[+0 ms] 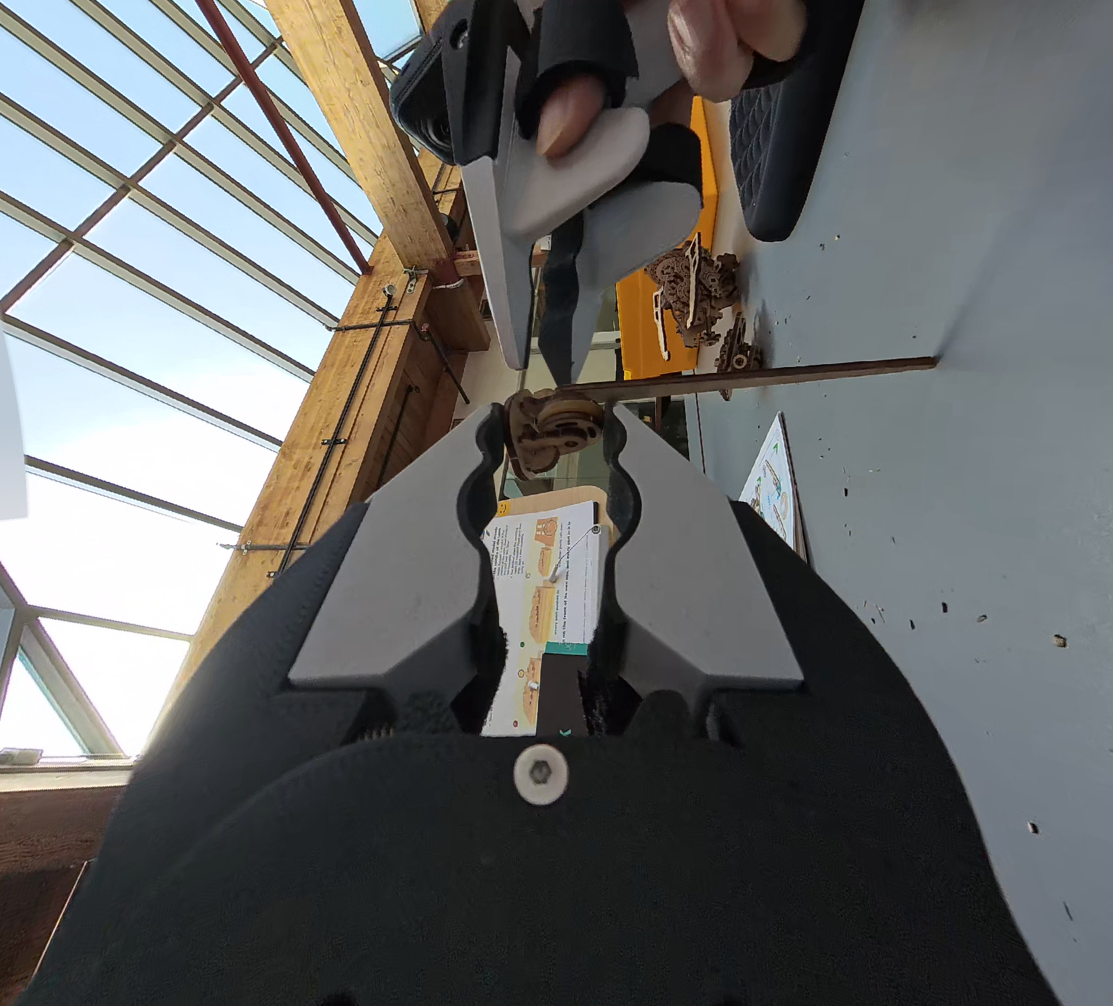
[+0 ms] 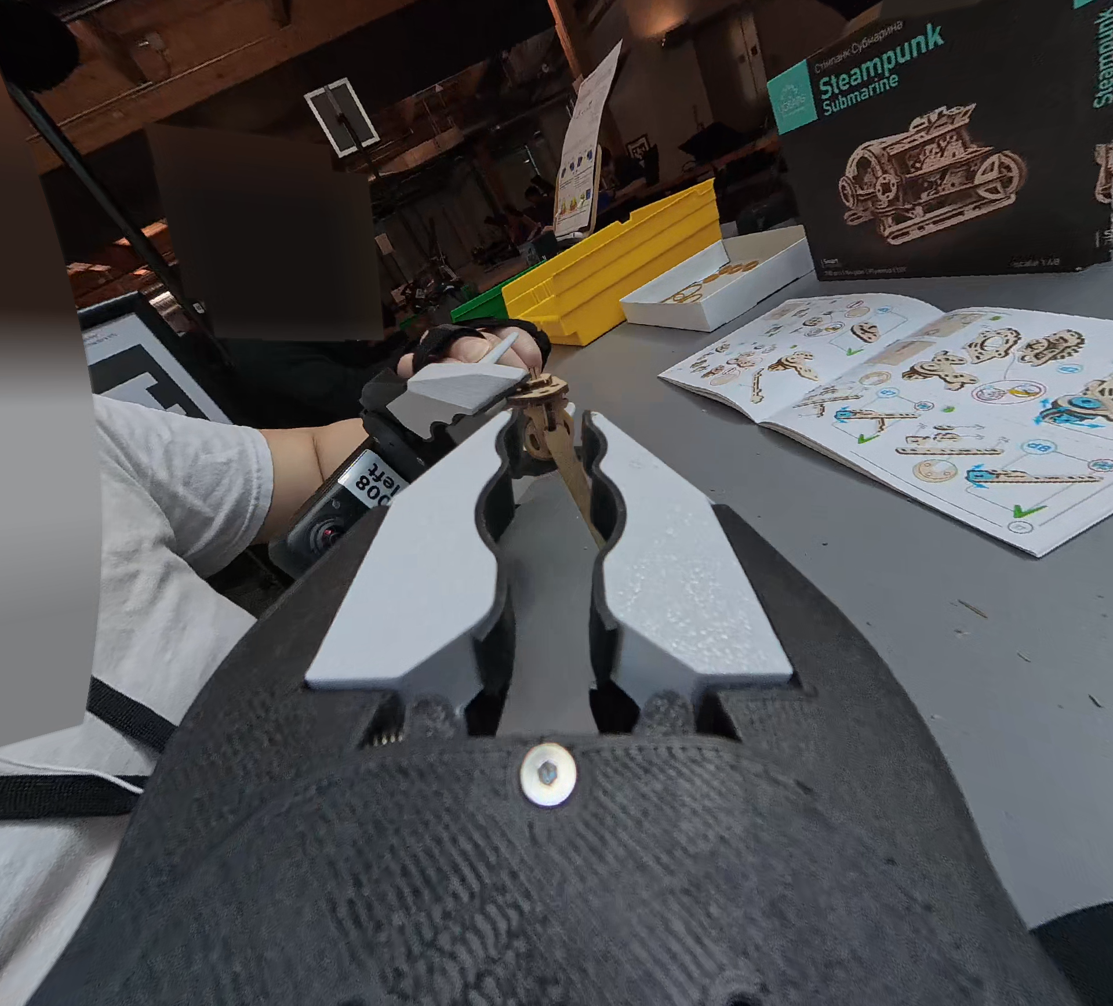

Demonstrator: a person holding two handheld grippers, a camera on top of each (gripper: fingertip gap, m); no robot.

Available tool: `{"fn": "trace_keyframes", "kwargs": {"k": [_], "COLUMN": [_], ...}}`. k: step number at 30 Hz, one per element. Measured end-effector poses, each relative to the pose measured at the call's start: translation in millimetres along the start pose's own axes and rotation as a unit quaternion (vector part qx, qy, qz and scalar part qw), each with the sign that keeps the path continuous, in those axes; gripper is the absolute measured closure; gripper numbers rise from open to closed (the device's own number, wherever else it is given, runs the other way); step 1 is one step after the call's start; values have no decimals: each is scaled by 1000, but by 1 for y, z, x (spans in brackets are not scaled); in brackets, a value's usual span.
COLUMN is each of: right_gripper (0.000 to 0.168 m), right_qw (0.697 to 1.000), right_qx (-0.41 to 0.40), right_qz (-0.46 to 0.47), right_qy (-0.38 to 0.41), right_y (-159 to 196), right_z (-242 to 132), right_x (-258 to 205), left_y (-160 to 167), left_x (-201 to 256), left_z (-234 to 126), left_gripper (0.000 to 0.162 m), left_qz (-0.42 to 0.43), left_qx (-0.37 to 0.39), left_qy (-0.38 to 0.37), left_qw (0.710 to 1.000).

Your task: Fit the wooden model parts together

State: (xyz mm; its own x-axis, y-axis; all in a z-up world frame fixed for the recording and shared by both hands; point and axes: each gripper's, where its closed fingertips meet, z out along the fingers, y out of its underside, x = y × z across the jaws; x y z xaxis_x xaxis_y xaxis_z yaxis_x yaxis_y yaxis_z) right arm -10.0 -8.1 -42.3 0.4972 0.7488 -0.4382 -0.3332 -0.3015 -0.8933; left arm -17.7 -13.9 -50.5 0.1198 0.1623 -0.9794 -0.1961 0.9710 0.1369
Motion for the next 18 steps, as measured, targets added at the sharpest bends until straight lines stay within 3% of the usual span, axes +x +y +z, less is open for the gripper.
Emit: {"fn": "trace_keyframes", "kwargs": {"k": [1,3,9,18], "right_gripper": [148,139,139,146], "right_qw": [1000,998,988,976], "right_qx": [-15,-52,-149,-194], "right_qz": [-7,-10,2,-11], "right_qy": [7,22,52,96], "right_y": [4,15,48,66], "right_z": [1,4,12,18], "right_x": [1,4,16,29], "left_y": [0,0,3,15], "left_x": [0,0,1,6], "left_z": [0,0,0,2], "left_gripper": [132,132,132,131], "left_qz": [-1,-3,-12,-39], "left_qx": [-1,-2,-5,-31], "left_qy": [0,0,2,15], "left_qw": [1000,1000,1000,999]}}
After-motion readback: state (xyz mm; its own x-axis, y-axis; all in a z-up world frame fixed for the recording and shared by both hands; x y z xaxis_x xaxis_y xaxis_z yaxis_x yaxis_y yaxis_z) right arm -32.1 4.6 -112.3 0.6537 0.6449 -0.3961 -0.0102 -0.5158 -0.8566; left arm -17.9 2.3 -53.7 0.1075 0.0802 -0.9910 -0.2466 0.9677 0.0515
